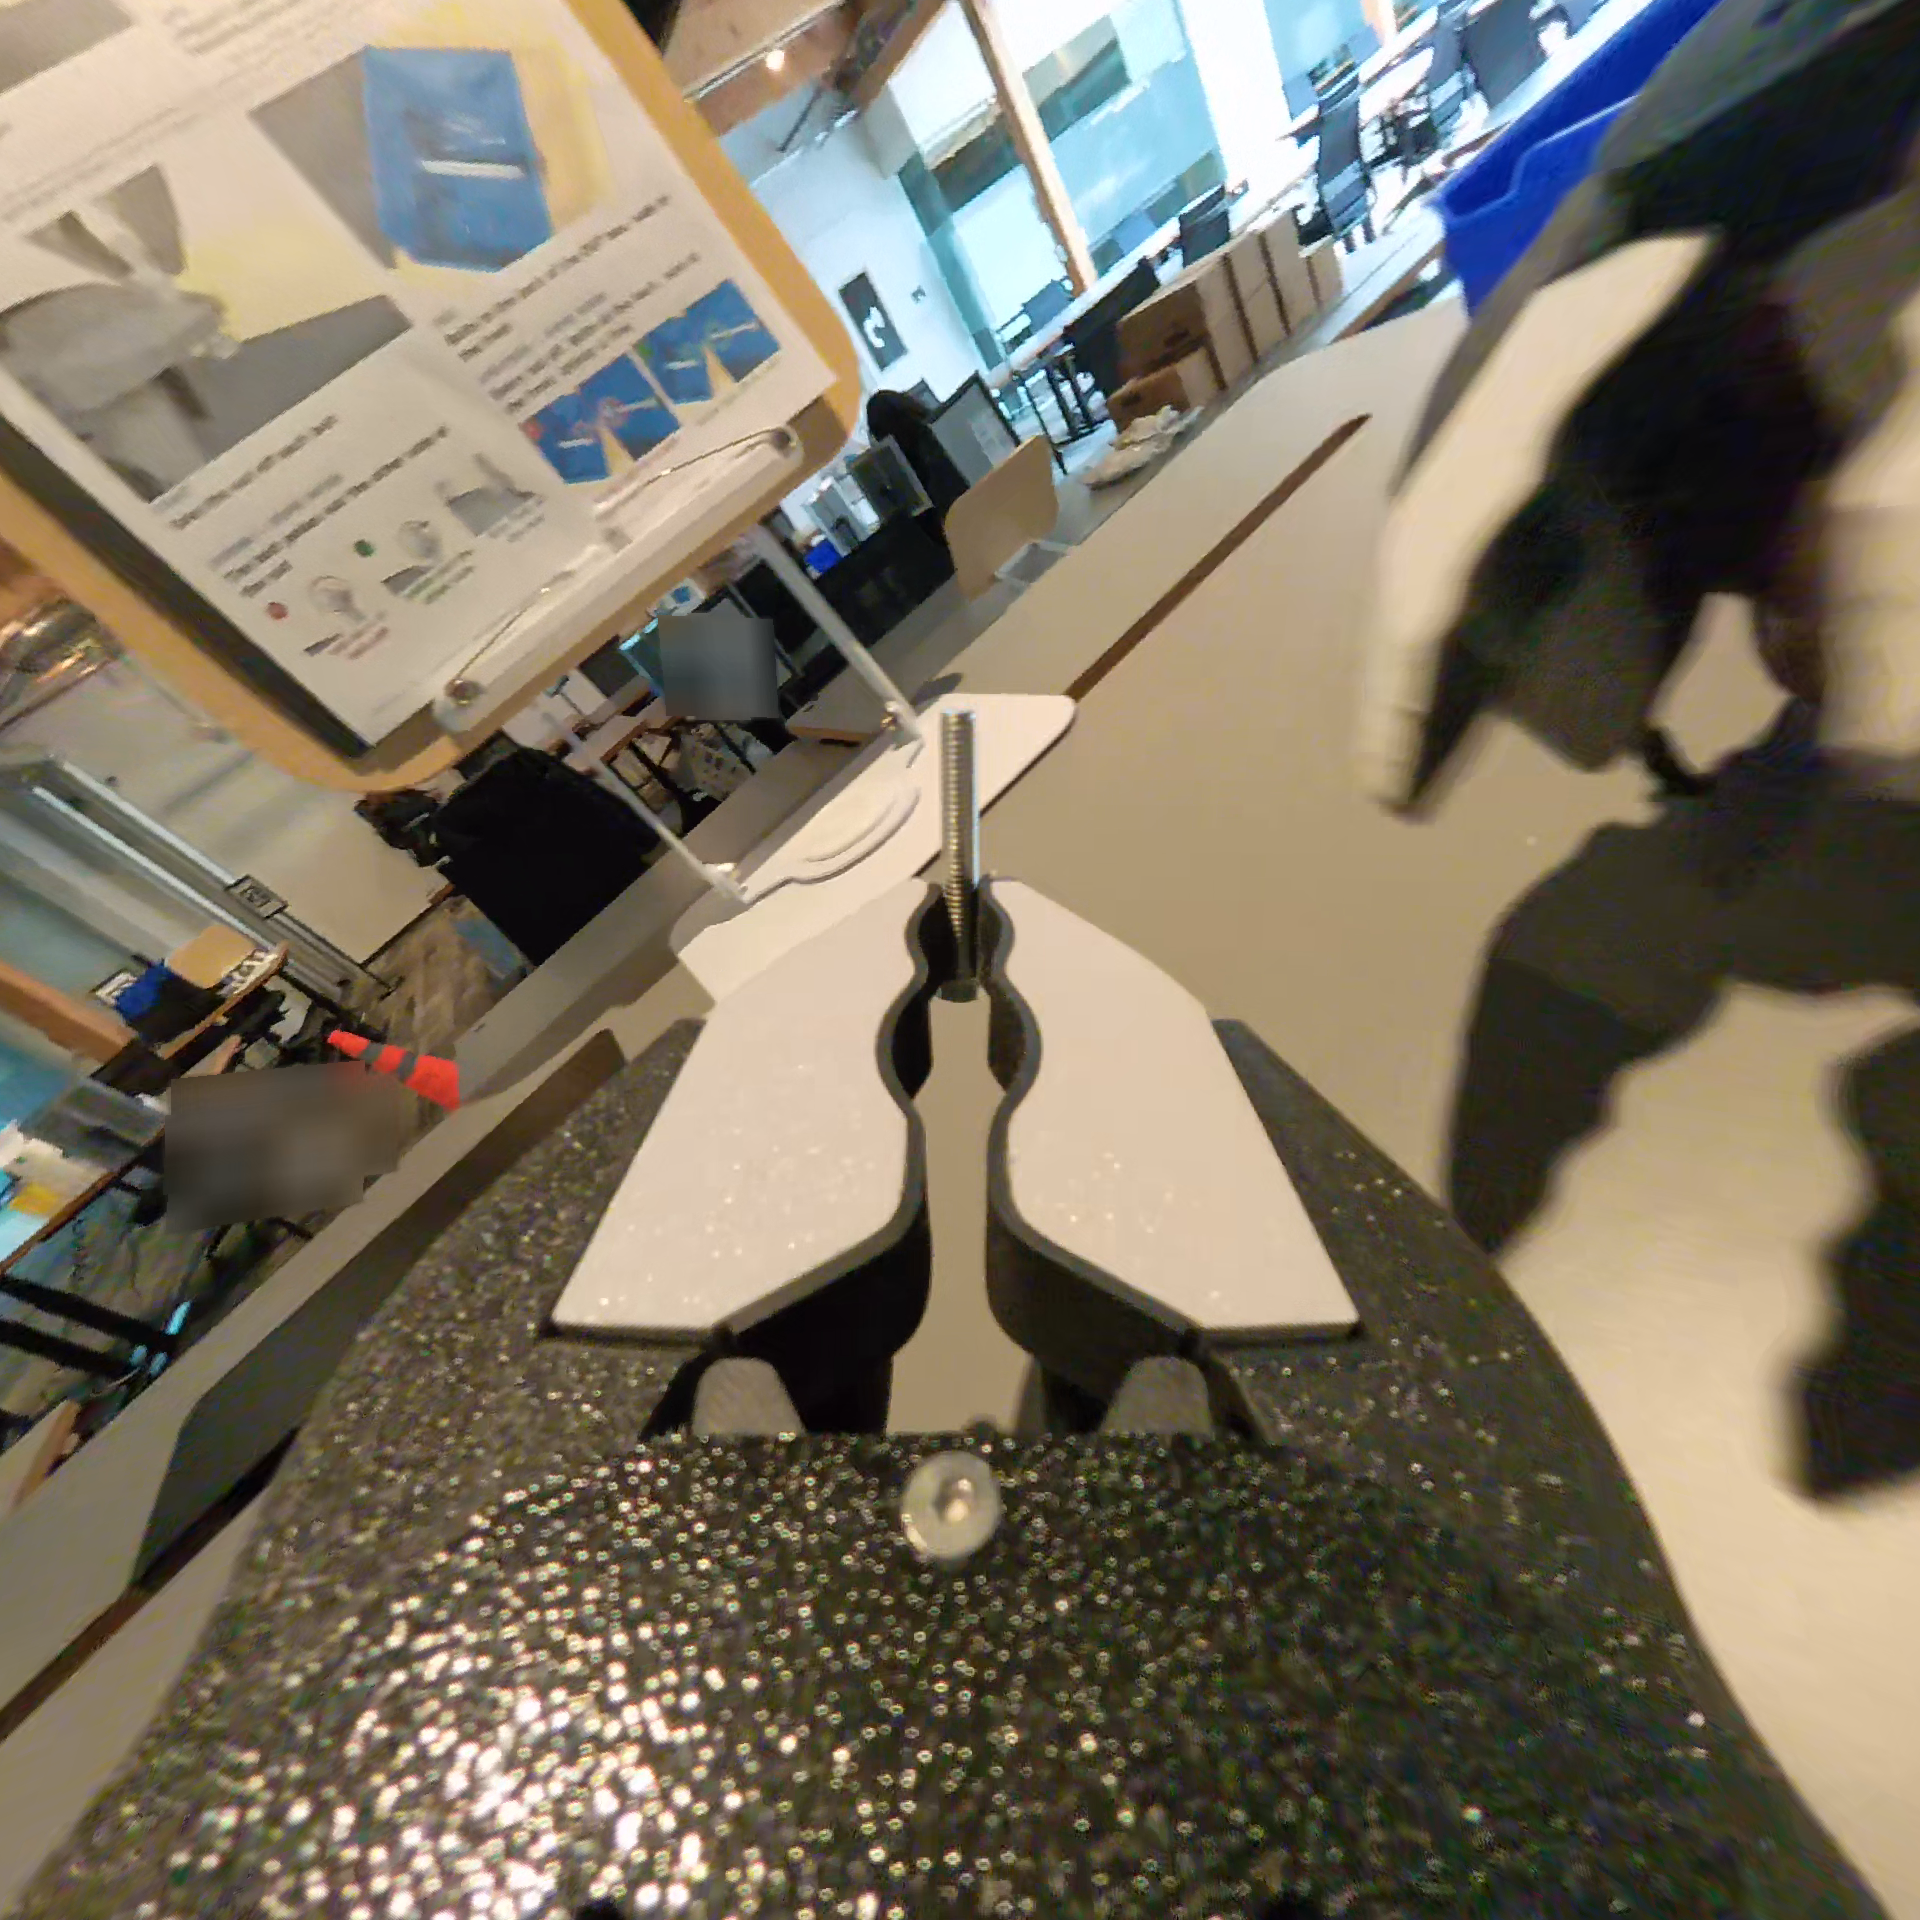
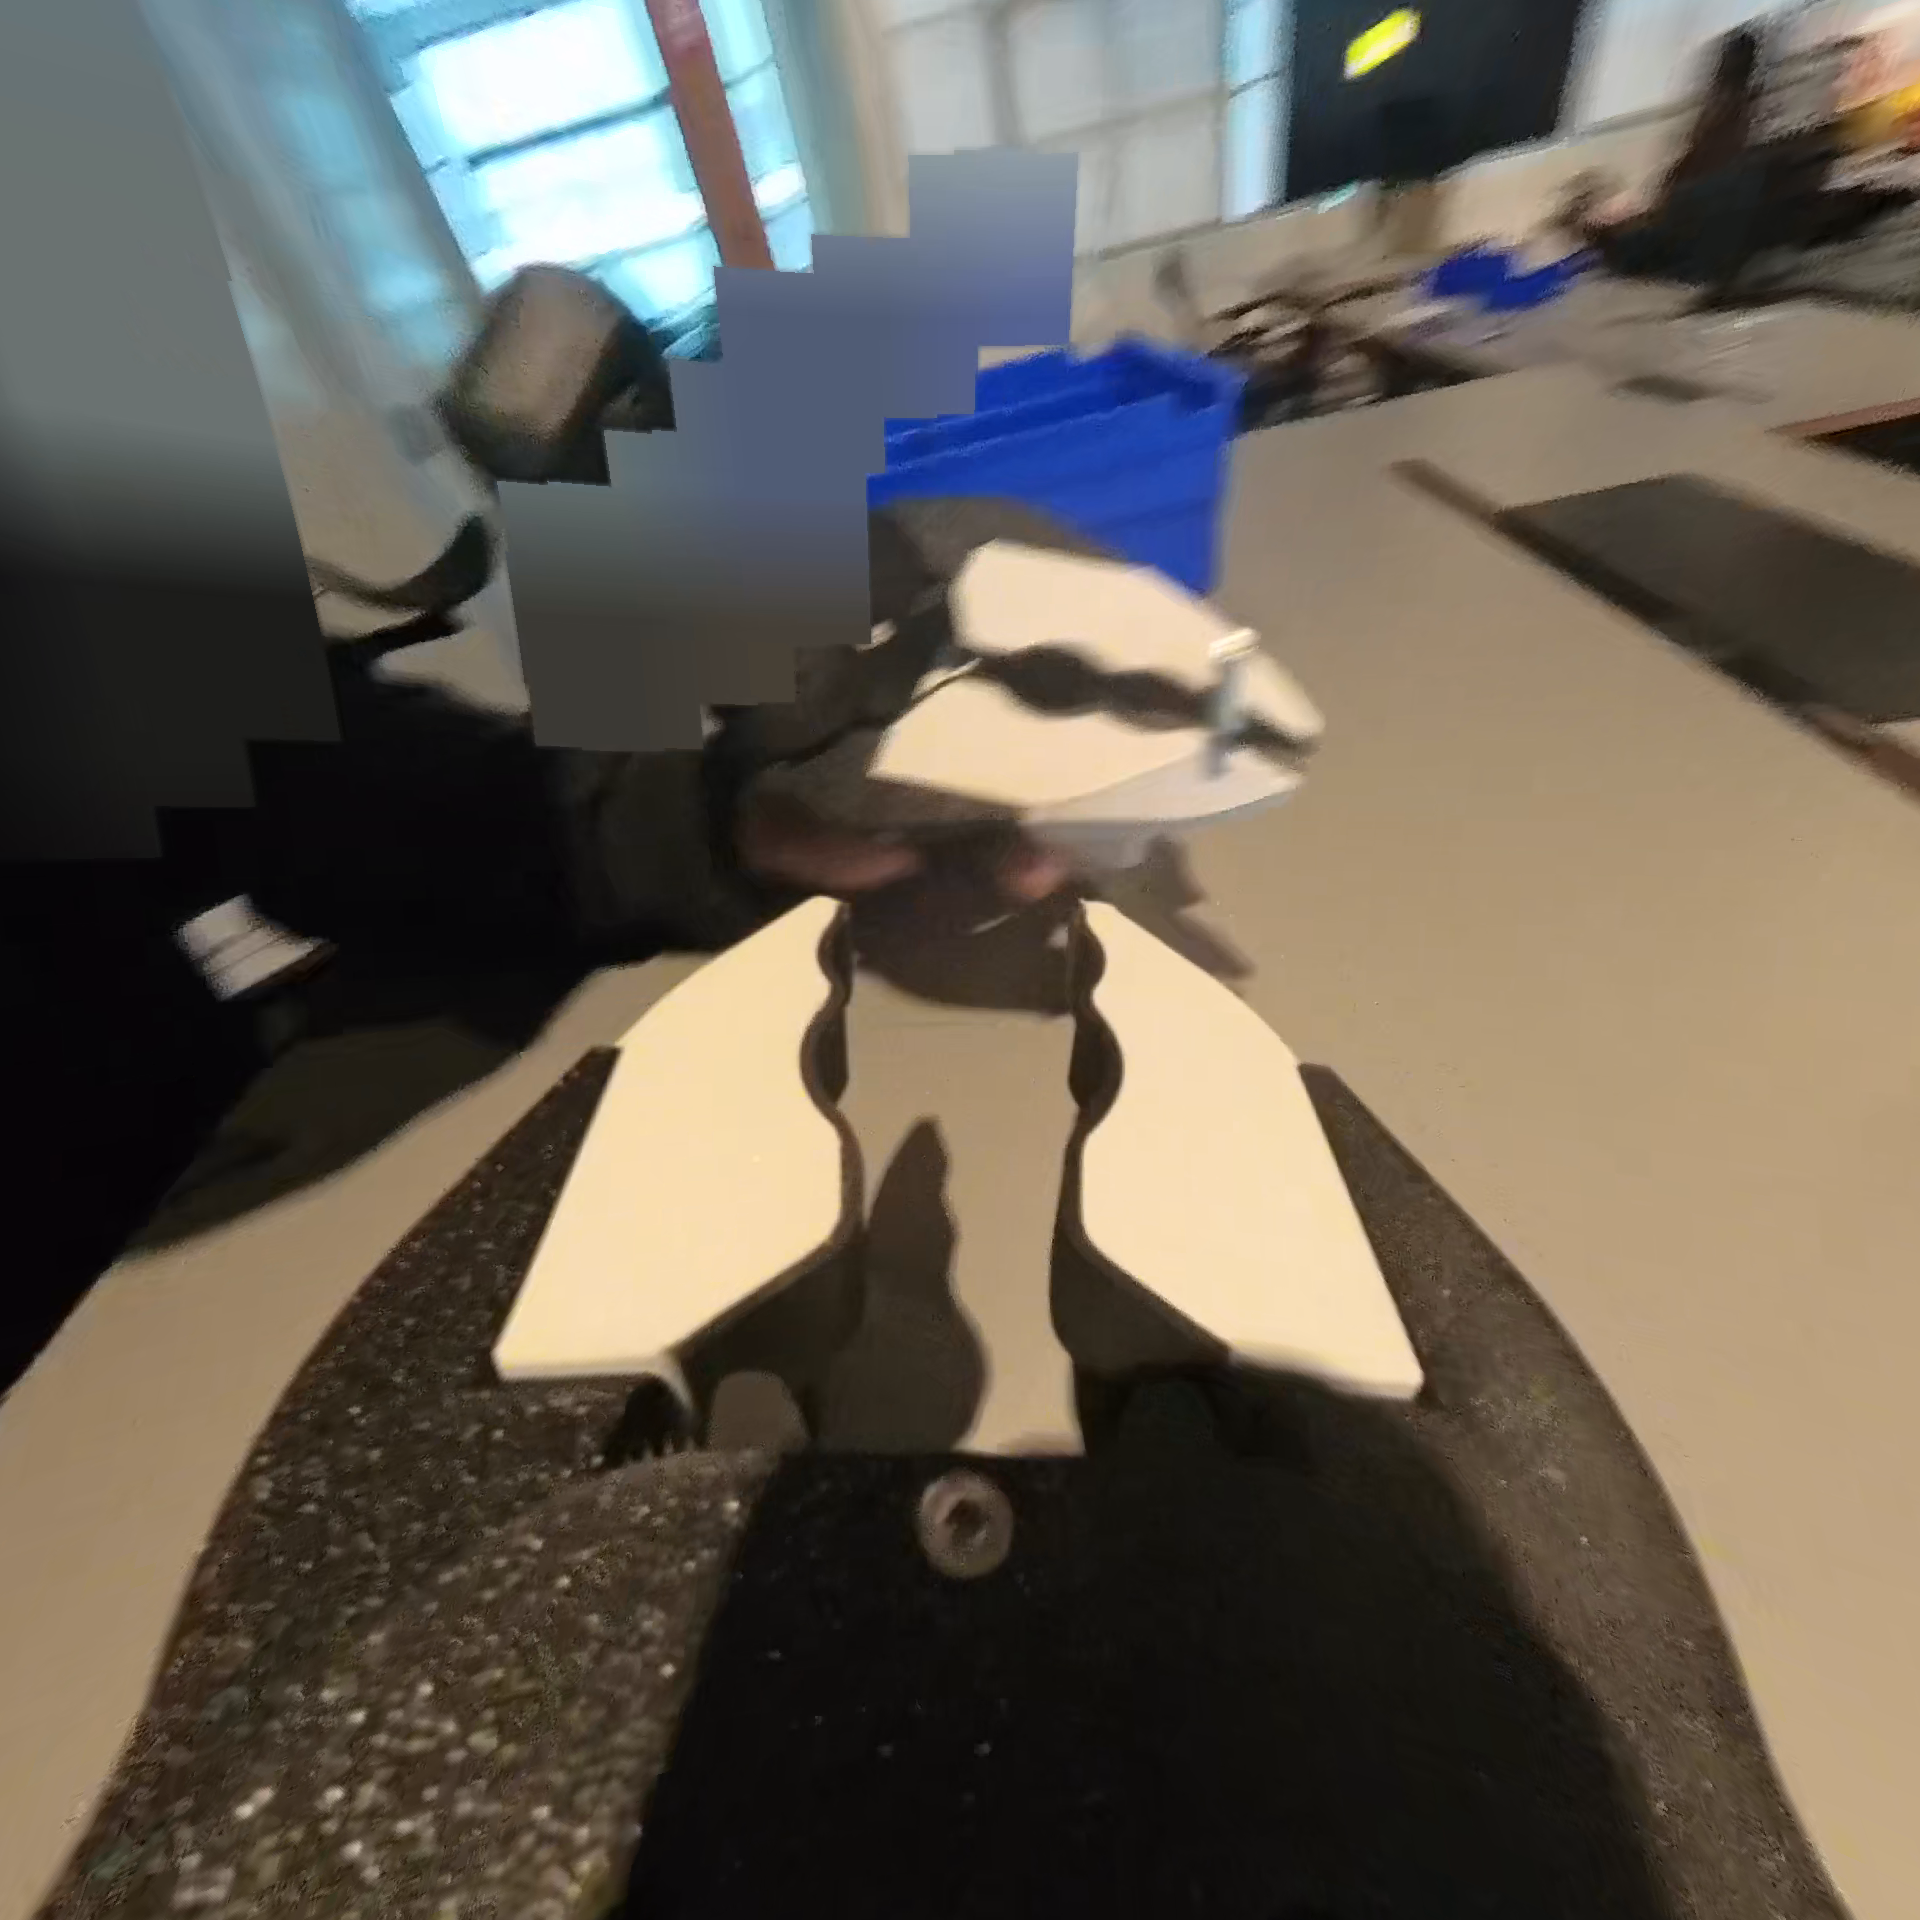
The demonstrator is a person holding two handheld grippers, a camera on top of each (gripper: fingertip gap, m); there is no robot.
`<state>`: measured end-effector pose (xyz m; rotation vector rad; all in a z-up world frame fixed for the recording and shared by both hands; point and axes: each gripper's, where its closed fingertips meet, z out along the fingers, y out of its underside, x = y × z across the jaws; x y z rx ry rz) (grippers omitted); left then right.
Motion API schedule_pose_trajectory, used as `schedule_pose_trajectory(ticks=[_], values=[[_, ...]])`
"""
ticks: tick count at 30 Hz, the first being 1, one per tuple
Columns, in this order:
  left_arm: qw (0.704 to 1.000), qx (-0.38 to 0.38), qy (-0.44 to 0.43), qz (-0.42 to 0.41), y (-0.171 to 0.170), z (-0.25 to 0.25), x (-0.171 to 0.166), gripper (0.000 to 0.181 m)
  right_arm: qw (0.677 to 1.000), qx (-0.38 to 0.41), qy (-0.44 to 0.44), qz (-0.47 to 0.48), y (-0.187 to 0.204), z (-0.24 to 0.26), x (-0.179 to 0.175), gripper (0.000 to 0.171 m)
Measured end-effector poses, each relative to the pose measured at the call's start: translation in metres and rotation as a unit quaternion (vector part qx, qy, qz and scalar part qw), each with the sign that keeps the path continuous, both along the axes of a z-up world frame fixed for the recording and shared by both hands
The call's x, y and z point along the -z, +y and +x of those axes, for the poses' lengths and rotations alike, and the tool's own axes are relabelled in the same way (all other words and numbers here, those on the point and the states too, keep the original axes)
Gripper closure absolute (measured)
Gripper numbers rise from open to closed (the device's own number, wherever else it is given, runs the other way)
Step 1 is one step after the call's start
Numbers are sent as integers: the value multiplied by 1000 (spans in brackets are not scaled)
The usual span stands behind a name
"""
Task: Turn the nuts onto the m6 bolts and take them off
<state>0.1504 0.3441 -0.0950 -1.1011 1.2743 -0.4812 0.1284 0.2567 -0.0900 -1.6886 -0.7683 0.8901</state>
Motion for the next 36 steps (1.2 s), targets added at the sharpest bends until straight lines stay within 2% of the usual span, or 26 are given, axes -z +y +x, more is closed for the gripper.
schedule_pose_trajectory(ticks=[4,7,12,22,25,29,32,36], values=[[1000,-13,-1,20,5,-4,-3,176,979,-123,-152,-50,-37,-31,45,135],[1000,-10,6,24,3,-2,-1,176,957,-176,-213,-90,-54,-52,68,135],[1000,-7,10,21,2,-1,0,176,944,-167,-264,-105,-52,-58,87,145],[1000,-1,14,19,-1,1,1,176,939,-154,-294,-92,-46,-65,95,147],[1000,-1,13,19,-1,0,0,176,937,-158,-296,-92,-48,-67,95,159],[1000,-3,13,23,-1,0,0,176,939,-152,-293,-95,-45,-68,95,161],[999,-9,20,36,1,-1,1,176,949,-119,-280,-81,-34,-60,89,162],[996,-18,45,70,1,0,5,176,983,-23,-178,-39,-7,-27,48,164]])
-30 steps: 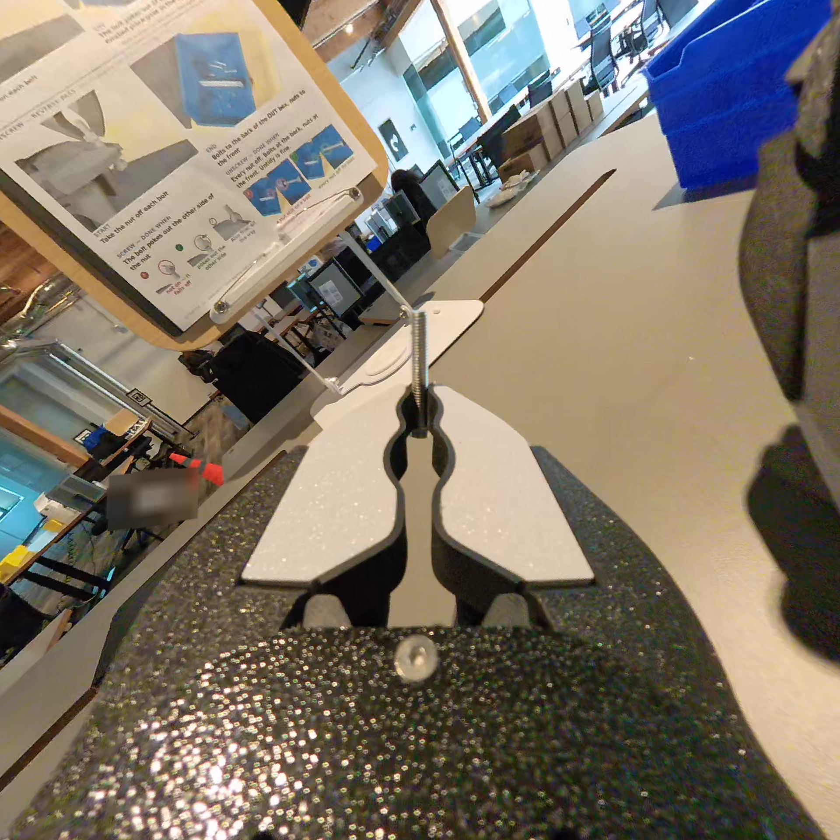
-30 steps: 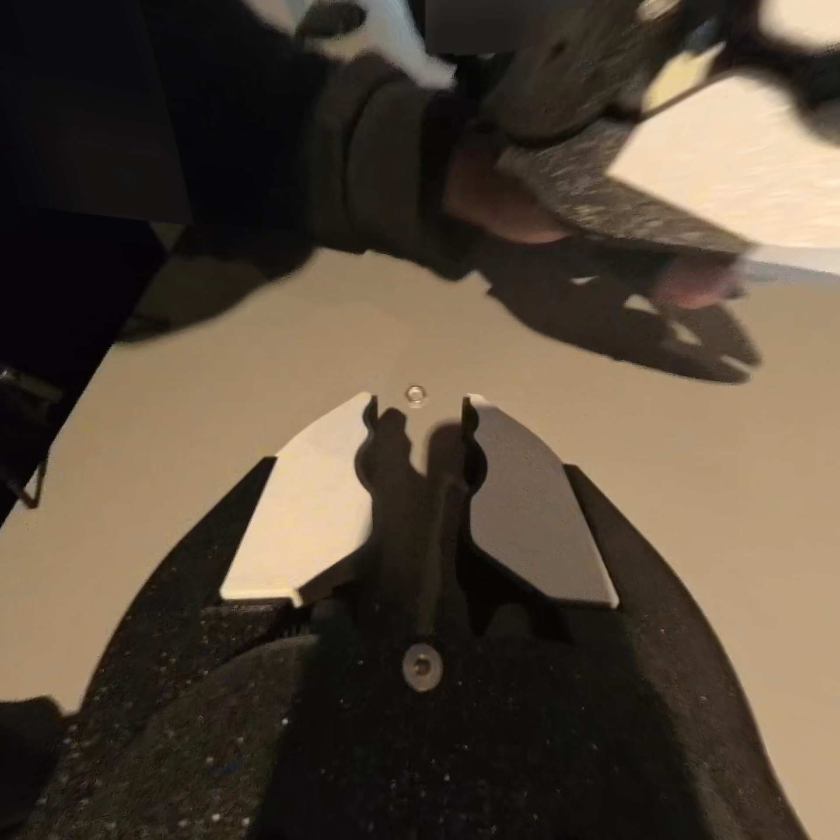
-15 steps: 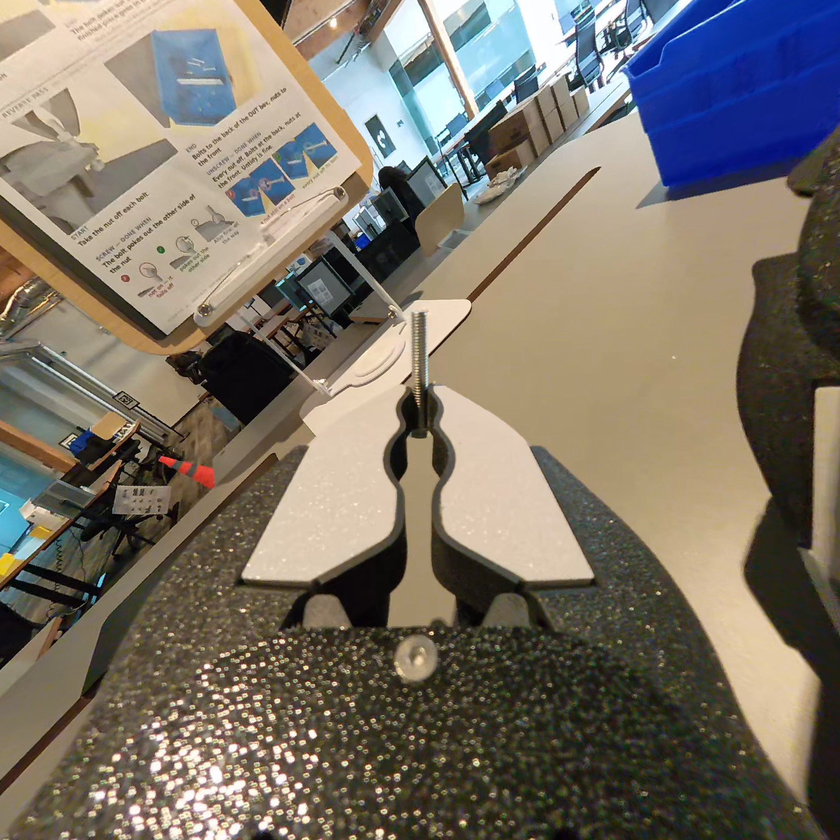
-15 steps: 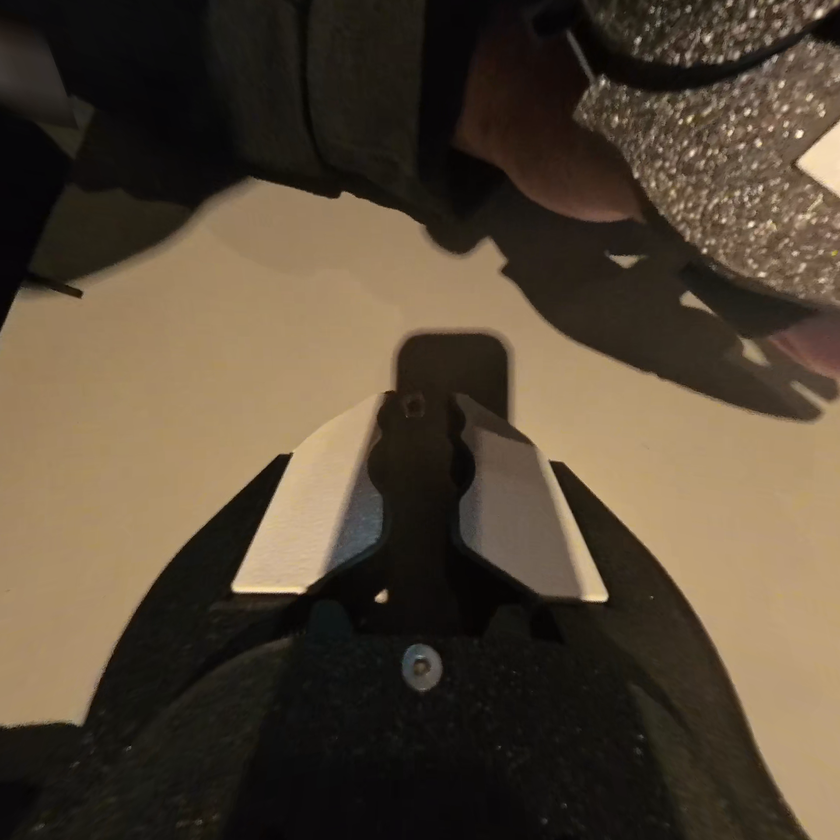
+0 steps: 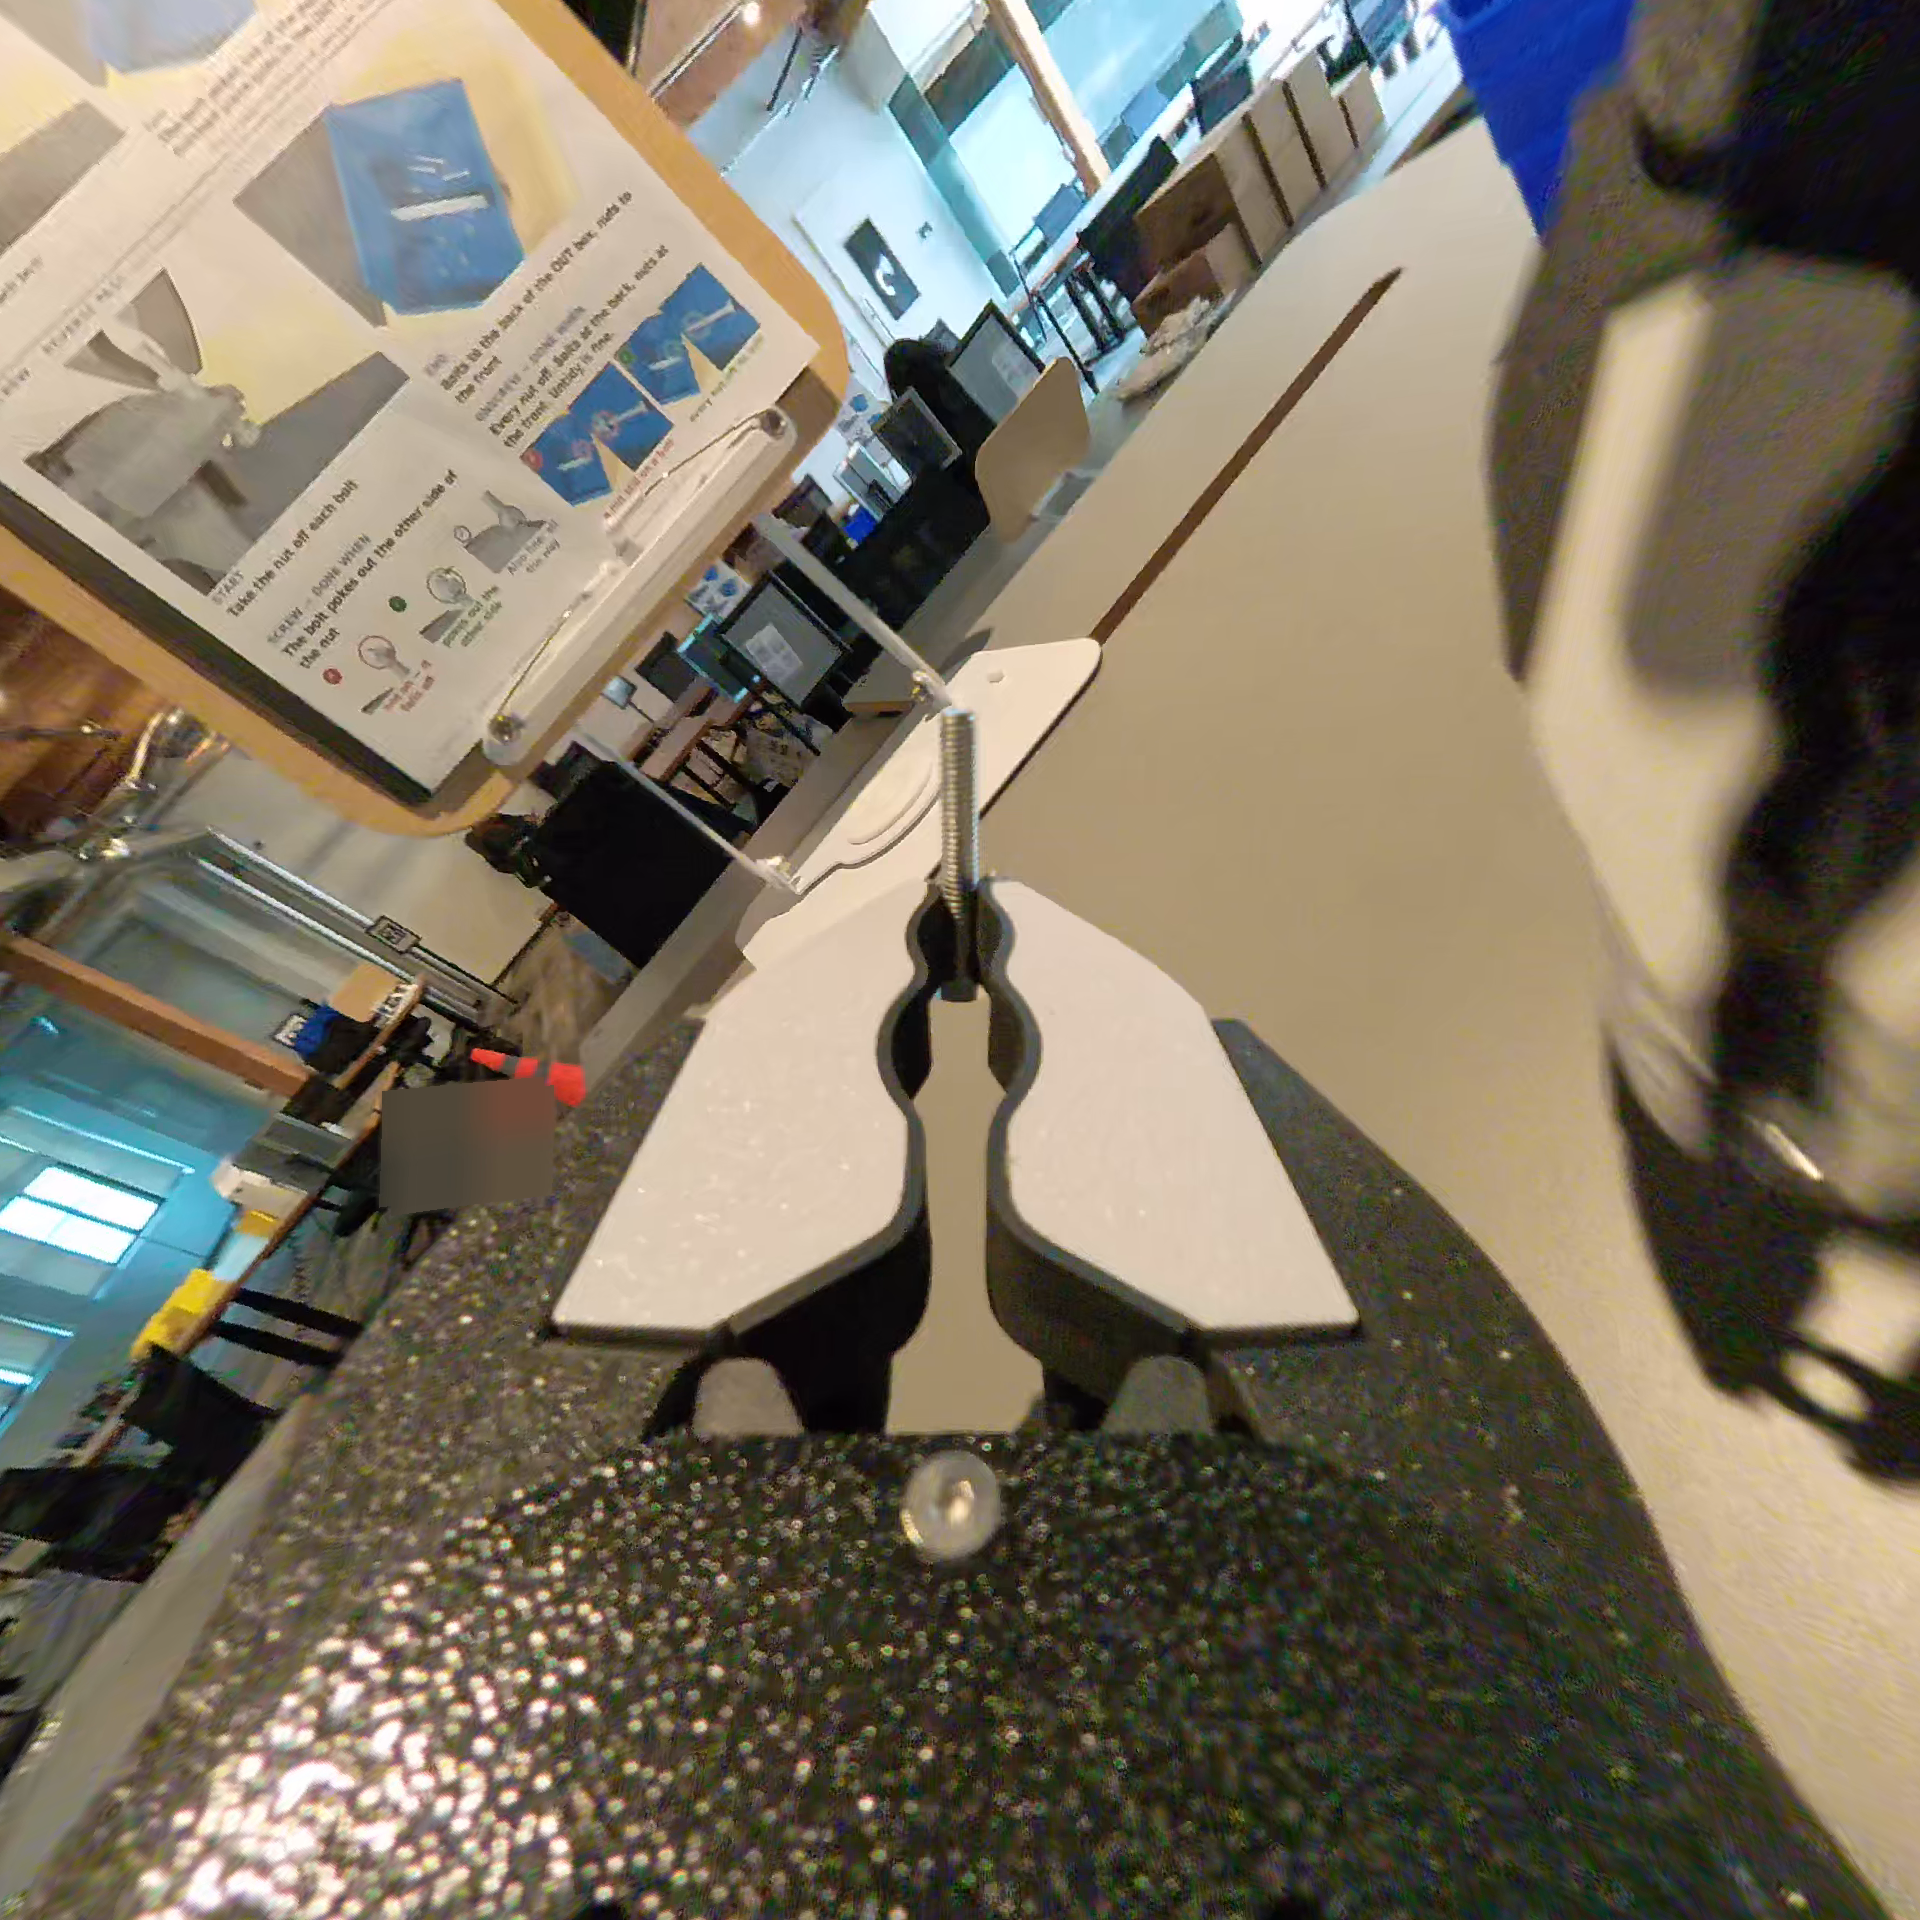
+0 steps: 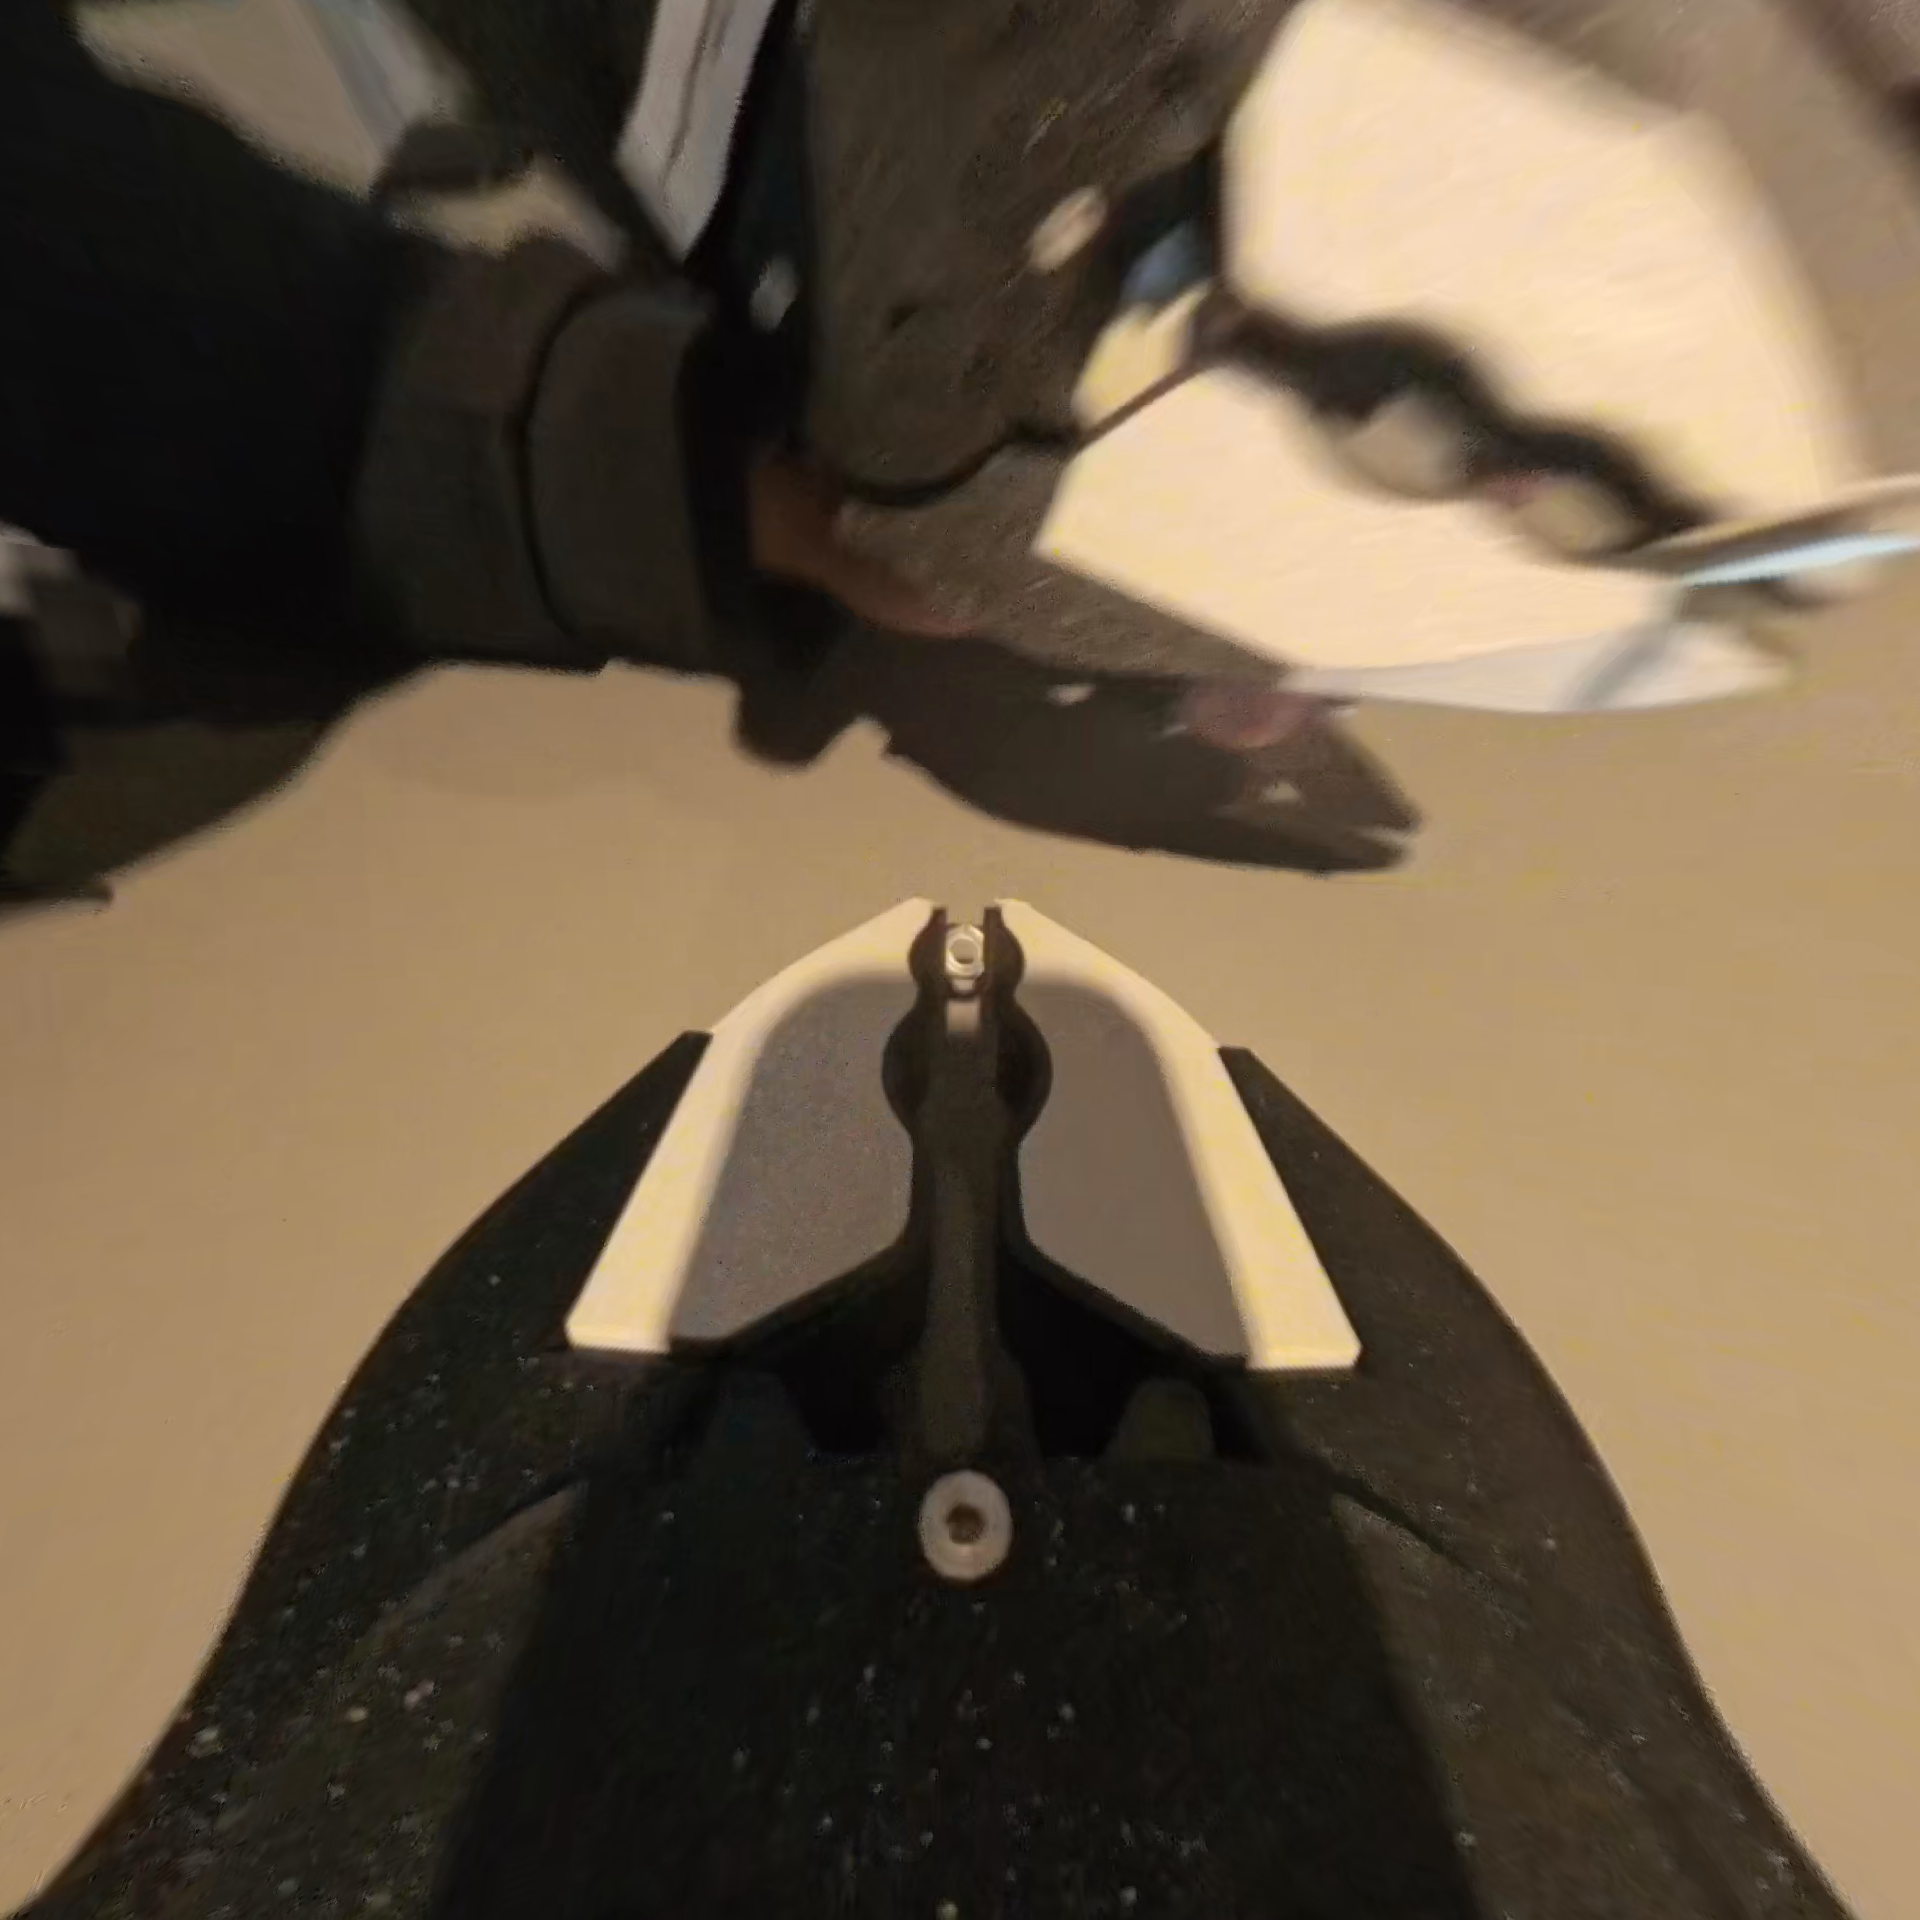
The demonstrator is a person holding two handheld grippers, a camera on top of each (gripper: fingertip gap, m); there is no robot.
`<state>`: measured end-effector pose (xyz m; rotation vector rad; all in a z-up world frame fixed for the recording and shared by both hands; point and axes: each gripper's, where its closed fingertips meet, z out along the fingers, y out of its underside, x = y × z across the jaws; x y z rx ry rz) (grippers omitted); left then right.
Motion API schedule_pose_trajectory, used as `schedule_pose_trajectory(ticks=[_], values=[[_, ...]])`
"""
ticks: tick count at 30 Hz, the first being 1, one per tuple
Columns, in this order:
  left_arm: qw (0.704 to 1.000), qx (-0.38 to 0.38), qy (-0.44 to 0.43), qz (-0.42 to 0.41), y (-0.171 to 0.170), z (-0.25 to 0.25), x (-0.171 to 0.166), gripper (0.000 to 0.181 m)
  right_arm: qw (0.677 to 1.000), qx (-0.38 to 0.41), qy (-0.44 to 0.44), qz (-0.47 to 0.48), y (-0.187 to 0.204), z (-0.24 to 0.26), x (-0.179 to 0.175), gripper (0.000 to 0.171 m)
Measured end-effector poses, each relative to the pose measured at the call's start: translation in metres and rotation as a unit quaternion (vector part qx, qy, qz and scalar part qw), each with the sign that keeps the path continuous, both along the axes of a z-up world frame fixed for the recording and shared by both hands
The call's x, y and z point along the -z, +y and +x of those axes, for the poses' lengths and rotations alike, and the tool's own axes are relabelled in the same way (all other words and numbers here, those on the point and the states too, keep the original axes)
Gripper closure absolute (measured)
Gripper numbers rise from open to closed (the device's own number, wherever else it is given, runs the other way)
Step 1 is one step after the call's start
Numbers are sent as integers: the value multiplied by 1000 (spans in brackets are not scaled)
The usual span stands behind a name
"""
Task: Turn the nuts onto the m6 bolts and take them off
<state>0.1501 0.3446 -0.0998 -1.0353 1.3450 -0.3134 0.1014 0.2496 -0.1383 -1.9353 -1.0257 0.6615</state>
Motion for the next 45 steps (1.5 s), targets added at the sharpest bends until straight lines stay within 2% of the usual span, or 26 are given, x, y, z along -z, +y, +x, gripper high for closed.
schedule_pose_trajectory(ticks=[2,4,7,18,29,34,40,45], values=[[1000,4,15,22,-5,2,2,176,993,65,92,33,14,27,-30,164],[998,14,29,47,-13,6,3,176,973,110,197,52,22,54,-55,165],[996,29,47,74,-26,12,5,176,951,124,274,70,22,75,-71,165],[992,37,59,101,-37,16,4,176,958,107,238,121,20,60,-75,166],[993,47,67,88,-41,19,11,176,961,118,223,108,24,61,-65,171],[998,19,50,34,-21,13,15,176,954,175,227,91,31,89,-60,171],[999,16,42,3,-16,13,18,176,935,240,254,61,33,129,-61,169],[999,14,42,-1,-14,13,19,176,931,262,254,-17,33,138,-44,165]])
